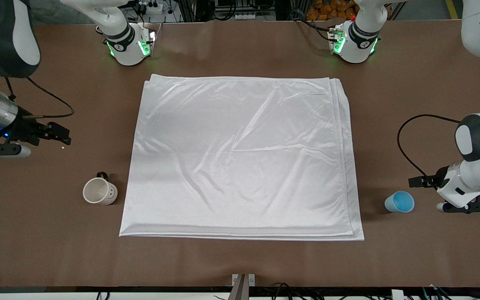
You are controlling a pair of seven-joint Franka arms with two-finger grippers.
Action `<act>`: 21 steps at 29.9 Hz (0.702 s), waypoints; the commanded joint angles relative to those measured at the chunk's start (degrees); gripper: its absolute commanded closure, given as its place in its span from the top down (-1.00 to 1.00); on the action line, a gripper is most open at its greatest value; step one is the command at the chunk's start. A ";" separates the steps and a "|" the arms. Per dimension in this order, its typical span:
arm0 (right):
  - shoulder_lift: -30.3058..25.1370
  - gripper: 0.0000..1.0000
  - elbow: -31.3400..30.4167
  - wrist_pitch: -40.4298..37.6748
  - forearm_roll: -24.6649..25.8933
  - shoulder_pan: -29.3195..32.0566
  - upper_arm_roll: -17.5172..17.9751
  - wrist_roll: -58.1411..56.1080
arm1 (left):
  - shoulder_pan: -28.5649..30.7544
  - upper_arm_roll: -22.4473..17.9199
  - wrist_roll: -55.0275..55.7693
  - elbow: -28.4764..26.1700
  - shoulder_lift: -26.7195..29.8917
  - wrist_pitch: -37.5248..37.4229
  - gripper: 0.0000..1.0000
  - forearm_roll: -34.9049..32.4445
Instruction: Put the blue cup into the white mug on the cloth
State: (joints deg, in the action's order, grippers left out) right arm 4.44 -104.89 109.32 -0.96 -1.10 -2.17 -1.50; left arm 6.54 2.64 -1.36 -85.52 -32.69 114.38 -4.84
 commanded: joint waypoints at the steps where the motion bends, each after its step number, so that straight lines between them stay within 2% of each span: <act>1: 2.40 1.00 -4.01 4.32 -0.45 0.57 0.24 0.01 | 0.14 0.17 -1.28 1.41 -2.82 2.42 1.00 -1.14; 9: 9.61 1.00 -4.36 8.71 -0.45 0.75 0.24 0.01 | 0.23 0.17 -1.28 1.41 -5.36 6.11 1.00 -1.23; 17: 14.97 1.00 -6.82 18.55 -0.45 0.83 0.24 0.01 | 1.02 0.17 -1.28 1.41 -7.74 10.68 1.00 -1.23; 21: 16.82 0.90 -7.52 22.33 -0.45 0.83 0.24 0.01 | 1.28 0.17 -1.28 1.41 -8.18 11.48 1.00 -1.23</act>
State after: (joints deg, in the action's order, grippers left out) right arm 19.45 -111.48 127.66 -0.96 -0.85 -2.23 -1.50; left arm 7.17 2.59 -1.60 -85.46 -39.60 124.77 -4.84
